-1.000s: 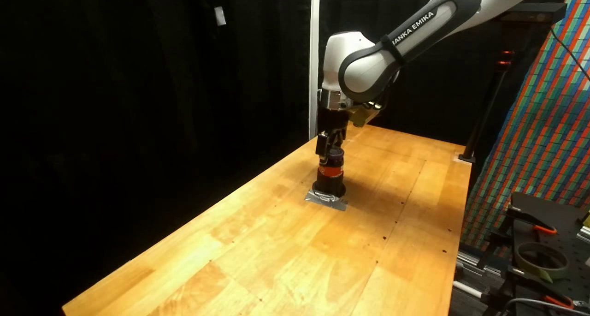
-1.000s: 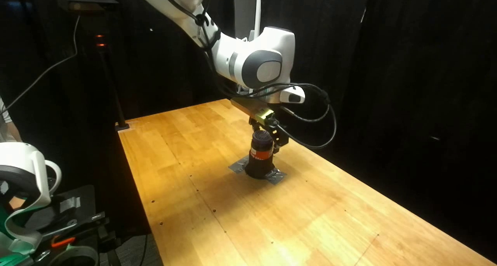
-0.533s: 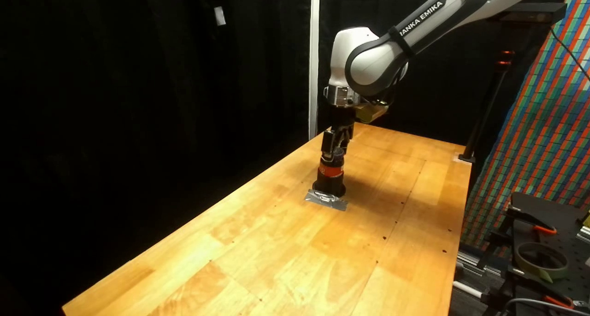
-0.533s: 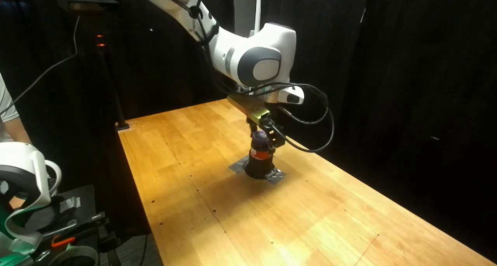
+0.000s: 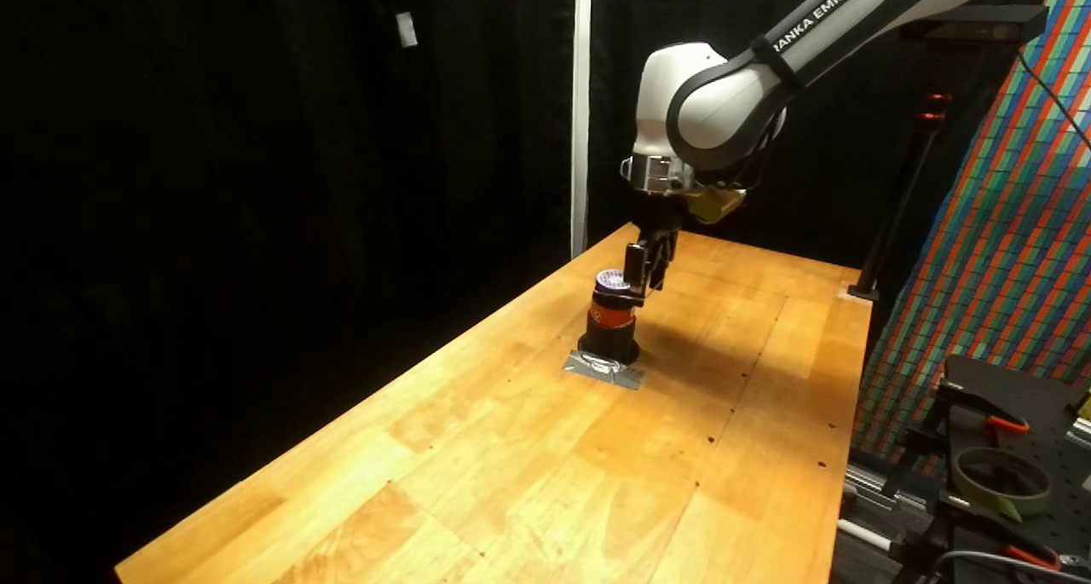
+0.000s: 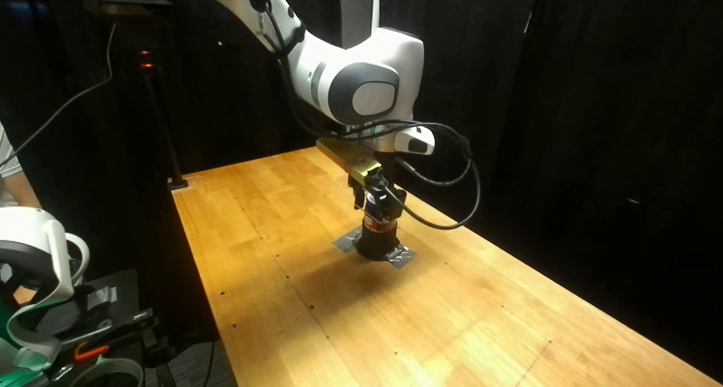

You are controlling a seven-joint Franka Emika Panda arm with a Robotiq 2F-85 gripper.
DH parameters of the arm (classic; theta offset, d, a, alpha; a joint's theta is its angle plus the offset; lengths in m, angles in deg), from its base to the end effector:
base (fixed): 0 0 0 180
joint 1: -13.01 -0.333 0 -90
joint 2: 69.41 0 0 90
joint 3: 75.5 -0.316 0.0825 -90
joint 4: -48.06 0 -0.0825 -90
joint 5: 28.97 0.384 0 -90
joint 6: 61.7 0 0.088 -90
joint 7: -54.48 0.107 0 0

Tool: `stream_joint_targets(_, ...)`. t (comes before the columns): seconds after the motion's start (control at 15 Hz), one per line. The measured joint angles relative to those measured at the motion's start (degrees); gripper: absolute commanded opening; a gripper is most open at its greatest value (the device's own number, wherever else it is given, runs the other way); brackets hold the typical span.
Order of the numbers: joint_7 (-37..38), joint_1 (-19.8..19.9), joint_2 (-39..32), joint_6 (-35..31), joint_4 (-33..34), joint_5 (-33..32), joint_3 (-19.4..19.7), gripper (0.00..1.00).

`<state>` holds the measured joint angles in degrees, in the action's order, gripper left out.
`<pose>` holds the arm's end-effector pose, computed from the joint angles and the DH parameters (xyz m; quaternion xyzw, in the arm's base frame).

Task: Put the elastic band around the black cup.

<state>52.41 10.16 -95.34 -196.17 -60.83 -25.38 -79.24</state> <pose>0.6263 0.0712 0.2620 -0.9981 -0.0503 0.0043 0.0364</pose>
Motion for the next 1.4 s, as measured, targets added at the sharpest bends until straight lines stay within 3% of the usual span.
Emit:
stream_joint_targets(0.2,-0.96,0.03,2.23,-3.09,-3.86,0.00,-0.07,0.27)
stream_joint_targets(0.4,-1.42,0.04,4.47,-12.51,-9.20,0.09,-0.43,0.07)
stream_joint_targets(0.6,-1.86,0.19,6.46,-23.58,-15.30,0.24,-1.18,0.02)
stream_joint_targets(0.87,-2.95,1.74,7.75,-39.55,-23.02,1.56,-3.95,0.09)
stream_joint_targets(1.13,-3.74,6.75,7.69,-55.88,-29.16,2.96,-10.35,0.08)
stream_joint_targets(1.4,-3.33,11.80,7.06,-68.18,-33.47,0.69,-15.17,0.07)
